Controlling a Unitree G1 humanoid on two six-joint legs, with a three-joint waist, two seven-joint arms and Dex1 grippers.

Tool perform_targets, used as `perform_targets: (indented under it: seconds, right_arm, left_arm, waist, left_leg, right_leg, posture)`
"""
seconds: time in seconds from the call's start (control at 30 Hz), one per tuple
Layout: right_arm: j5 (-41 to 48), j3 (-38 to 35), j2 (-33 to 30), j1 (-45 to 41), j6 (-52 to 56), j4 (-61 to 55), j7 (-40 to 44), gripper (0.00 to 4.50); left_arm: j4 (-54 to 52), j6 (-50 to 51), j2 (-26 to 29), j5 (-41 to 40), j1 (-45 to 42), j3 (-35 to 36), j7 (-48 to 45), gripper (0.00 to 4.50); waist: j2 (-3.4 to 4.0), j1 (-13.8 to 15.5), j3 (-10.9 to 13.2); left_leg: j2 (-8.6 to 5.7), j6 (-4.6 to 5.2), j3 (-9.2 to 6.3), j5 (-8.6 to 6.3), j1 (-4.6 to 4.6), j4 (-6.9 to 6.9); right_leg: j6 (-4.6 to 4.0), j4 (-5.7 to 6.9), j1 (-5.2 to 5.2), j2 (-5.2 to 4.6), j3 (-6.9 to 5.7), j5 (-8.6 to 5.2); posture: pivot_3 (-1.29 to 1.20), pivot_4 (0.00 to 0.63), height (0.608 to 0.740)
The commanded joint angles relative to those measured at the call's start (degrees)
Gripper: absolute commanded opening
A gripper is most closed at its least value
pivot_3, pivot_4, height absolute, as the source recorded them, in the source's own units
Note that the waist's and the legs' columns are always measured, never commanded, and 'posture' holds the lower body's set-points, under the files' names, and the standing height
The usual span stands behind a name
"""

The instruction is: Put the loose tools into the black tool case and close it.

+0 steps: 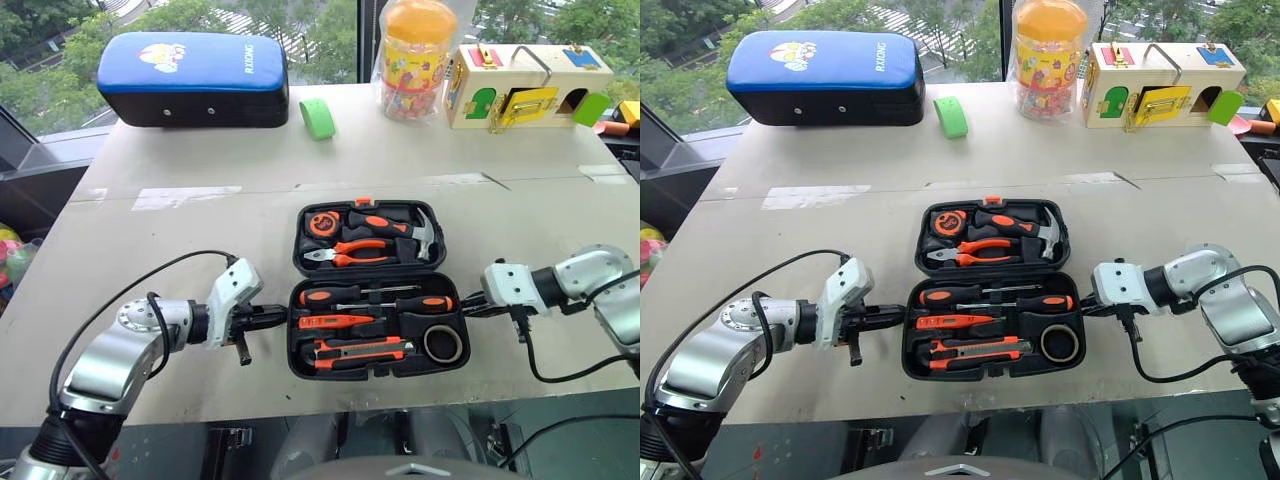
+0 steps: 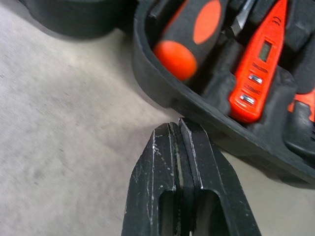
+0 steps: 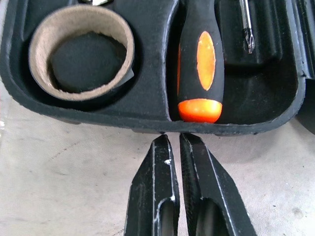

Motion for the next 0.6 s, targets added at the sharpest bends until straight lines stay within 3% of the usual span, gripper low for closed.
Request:
perform_targets:
  seconds: [0.03, 0.1, 0.13, 0.17, 0.23, 0.43, 0.47, 0.6]
  right_arm:
    - [-1.59, -3.48, -2.35, 0.17, -1.06, 1.27, -3.37, 0.0]
    - [0.5, -5.8, -3.74, 0.3, 3.25, 1.74, -3.91, 0.0]
    - [2.05, -7.02, -4.45, 0.44, 6.04, 1.64, -3.8, 0.24]
    - [4.39, -8.42, -4.95, 0.55, 10.37, 0.94, -3.6, 0.5]
    - [10.38, -11.26, -4.44, -0.53, 21.53, -0.9, -4.4, 1.17]
    - [16.96, -12.75, 3.31, -11.09, 45.78, 2.42, -14.78, 4.05]
    - [17.35, -12.65, 4.97, -13.13, 48.9, 3.42, -16.88, 4.45]
    - [18.86, -13.11, 12.68, -21.19, 60.65, 8.13, -25.15, 4.45]
  left_arm:
    - [1.69, 0.07, 1.45, 0.62, 0.85, 3.16, 1.69, 0.05]
    - [3.82, 2.76, 1.52, -1.43, 0.08, 6.55, 2.86, 0.05]
    - [4.69, 4.51, 1.46, -2.83, -0.53, 8.34, 3.31, 0.69]
    - [5.69, 6.51, 1.21, -4.2, -1.57, 10.22, 4.22, 0.89]
    - [7.94, 13.31, 0.42, -8.52, -5.56, 13.93, 6.41, 1.7]
    - [17.32, 32.06, -5.84, -15.19, -24.47, 16.92, 16.56, 4.5]
    - [18.13, 34.4, -7.21, -15.73, -26.97, 16.85, 18.03, 4.5]
    - [20.61, 39.82, -12.5, -14.98, -33.68, 14.37, 23.46, 4.5]
  waist:
    - [0.0, 0.01, 0.0]
    - [0.0, 0.05, 0.0]
    - [0.01, 0.04, 0.0]
    - [0.01, 0.05, 0.0]
    - [-0.01, 0.09, 0.01]
    - [-0.1, 0.13, -0.01]
    - [-0.12, 0.08, -0.01]
    - [-0.13, -0.31, -0.01]
  left_leg:
    - [0.0, 0.0, 0.0, 0.0, 0.01, 0.01]
    - [0.0, 0.0, 0.01, 0.0, 0.03, 0.01]
    - [0.0, 0.0, 0.01, 0.0, 0.05, 0.01]
    - [0.01, 0.0, 0.0, 0.0, 0.05, 0.01]
    - [0.01, -0.01, -0.03, 0.01, 0.07, 0.01]
    - [-0.03, 0.0, -0.05, 0.0, 0.04, 0.14]
    - [-0.03, 0.0, -0.06, 0.0, 0.02, 0.16]
    - [-0.03, -0.01, -0.06, 0.01, -0.06, 0.12]
  right_leg:
    - [0.0, 0.0, 0.01, 0.0, 0.0, 0.0]
    - [0.0, 0.02, 0.02, 0.0, 0.01, 0.0]
    - [0.0, 0.04, 0.02, 0.01, 0.0, 0.0]
    - [0.0, 0.06, 0.02, 0.01, -0.01, 0.0]
    - [-0.01, 0.1, 0.02, 0.02, -0.04, 0.0]
    - [0.0, 0.18, 0.08, -0.03, -0.1, 0.01]
    - [0.0, 0.19, 0.06, -0.02, -0.1, 0.01]
    - [0.0, 0.23, -0.05, -0.02, -0.09, 0.01]
  posture:
    - [0.0, 0.15, 0.735]
    - [0.0, 0.15, 0.735]
    - [0.0, 0.15, 0.735]
    - [0.0, 0.15, 0.735]
    - [0.0, 0.15, 0.735]
    - [0.0, 0.15, 0.735]
    - [0.0, 0.15, 0.735]
    - [0.0, 0.15, 0.735]
